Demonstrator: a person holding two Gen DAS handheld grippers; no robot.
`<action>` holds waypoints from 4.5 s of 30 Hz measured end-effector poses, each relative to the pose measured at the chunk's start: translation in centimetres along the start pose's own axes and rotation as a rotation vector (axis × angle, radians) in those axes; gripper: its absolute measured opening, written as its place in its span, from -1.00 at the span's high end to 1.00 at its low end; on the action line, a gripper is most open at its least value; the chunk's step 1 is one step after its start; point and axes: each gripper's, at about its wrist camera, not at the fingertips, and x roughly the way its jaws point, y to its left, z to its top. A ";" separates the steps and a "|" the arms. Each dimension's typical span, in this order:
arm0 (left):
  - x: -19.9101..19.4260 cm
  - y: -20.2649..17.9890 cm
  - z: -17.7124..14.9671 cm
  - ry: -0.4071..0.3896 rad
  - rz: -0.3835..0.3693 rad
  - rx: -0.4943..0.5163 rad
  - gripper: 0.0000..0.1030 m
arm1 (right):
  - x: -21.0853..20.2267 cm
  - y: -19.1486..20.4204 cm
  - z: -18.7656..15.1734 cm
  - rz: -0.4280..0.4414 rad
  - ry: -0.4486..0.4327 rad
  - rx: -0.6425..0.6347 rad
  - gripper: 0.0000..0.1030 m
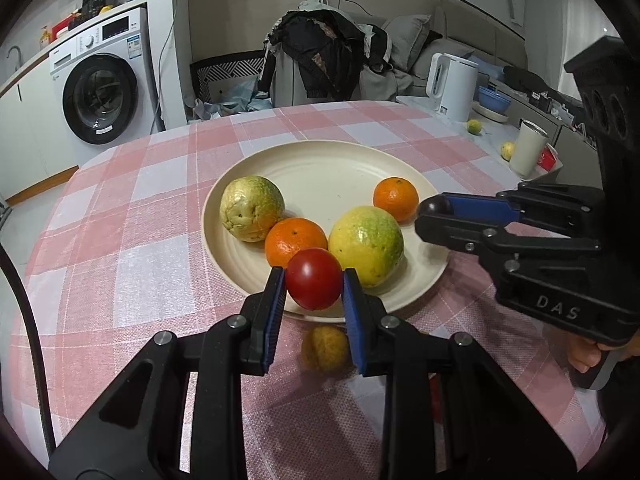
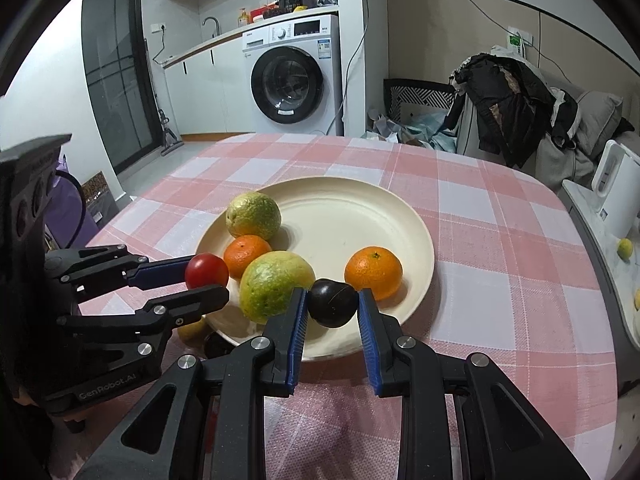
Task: Organize fruits
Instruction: 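Carry the tomato and plum onto the cream plate and open both tools, then withdraw both open tools from the plate, then close the right tool around the second red tomato on the cloth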
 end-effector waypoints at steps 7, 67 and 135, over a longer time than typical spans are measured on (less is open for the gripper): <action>1.3 -0.4 0.4 0.036 0.014 0.034 0.51 | 1.2 -0.5 -0.1 -0.011 0.029 0.011 0.49; -10.6 1.1 -3.4 -0.092 0.108 -0.053 -0.98 | -3.8 2.1 -3.9 0.051 0.084 -0.007 -1.00; -6.6 1.4 -4.3 0.022 0.110 -0.052 -0.98 | -2.3 5.6 -6.6 0.115 0.225 -0.226 0.43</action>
